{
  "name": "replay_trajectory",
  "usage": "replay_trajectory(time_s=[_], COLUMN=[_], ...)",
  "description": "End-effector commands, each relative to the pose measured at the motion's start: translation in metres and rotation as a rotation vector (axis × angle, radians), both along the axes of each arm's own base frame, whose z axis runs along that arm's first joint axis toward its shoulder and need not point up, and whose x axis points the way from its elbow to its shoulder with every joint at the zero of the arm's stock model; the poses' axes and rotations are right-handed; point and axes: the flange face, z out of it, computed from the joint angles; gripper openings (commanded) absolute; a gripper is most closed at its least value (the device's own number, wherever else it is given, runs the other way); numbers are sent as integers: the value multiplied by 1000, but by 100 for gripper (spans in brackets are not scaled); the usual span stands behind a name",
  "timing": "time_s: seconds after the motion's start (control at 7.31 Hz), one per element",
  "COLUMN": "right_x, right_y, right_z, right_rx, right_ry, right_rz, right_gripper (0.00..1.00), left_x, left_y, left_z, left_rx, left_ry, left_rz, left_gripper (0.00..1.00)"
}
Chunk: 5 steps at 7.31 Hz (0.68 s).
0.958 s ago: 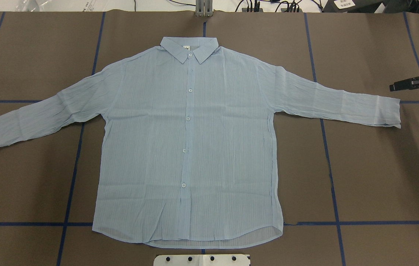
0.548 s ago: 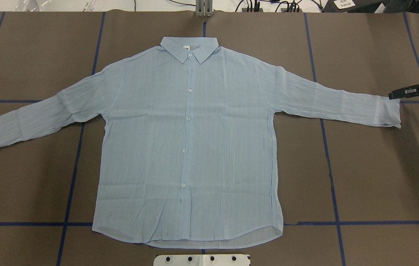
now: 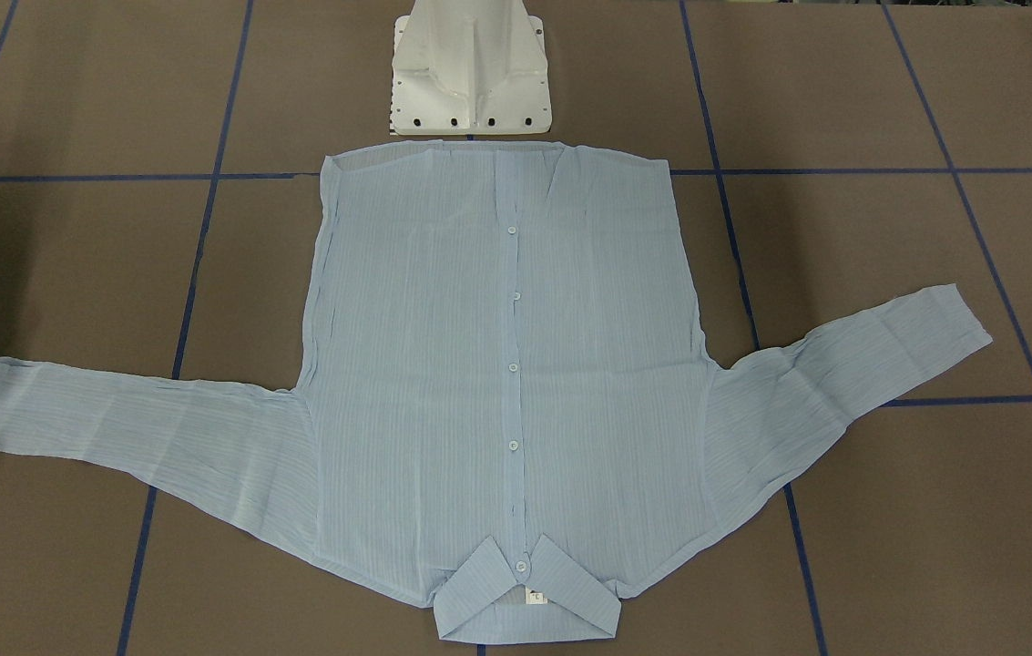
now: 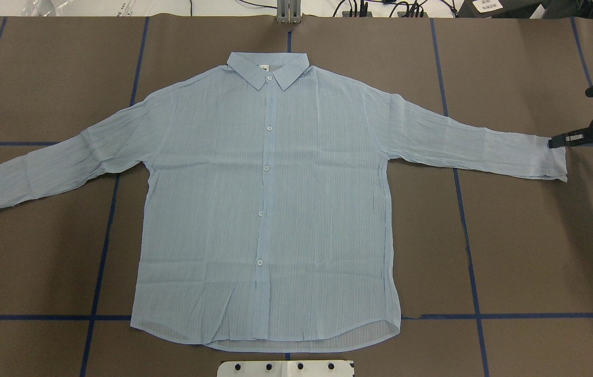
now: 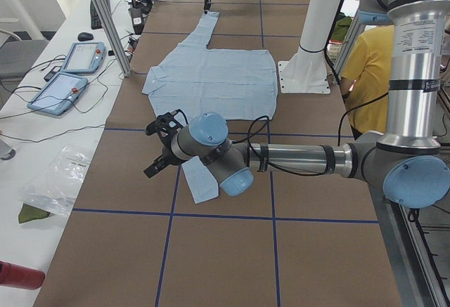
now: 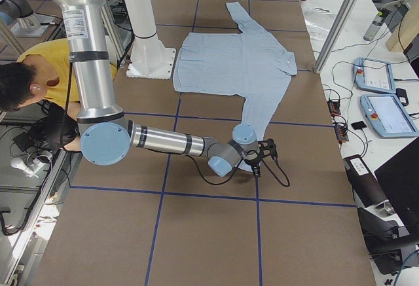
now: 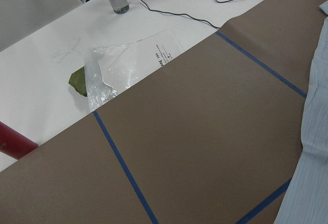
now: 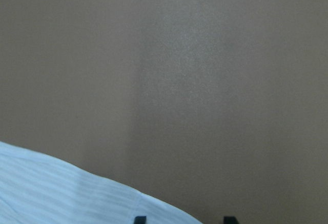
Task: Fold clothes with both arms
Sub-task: 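Move the right gripper down to the cuff of the sleeve nearest it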
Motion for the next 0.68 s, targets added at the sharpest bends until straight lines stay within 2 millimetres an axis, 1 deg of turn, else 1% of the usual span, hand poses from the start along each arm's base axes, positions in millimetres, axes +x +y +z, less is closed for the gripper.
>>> replay_trajectory(time_s=[0.0,0.14,0.41,0.55], right_x=[0,-1,-1,-3], right_y=[2,2,0,-2], right_z=[2,1,-8,-26], right_rx=[-6,-5,5,23], right_ry=[1,0,-12,-36], right_rz=[0,0,3,7], right_gripper=[13,0,0,0], left_x=[0,0,0,0], left_y=[1,1,2,3], left_z=[1,1,1,2], left_rx=[-1,-1,1,5], left_ry=[0,0,0,0], left_rz=[2,2,2,2], left_gripper=[100,100,100,100])
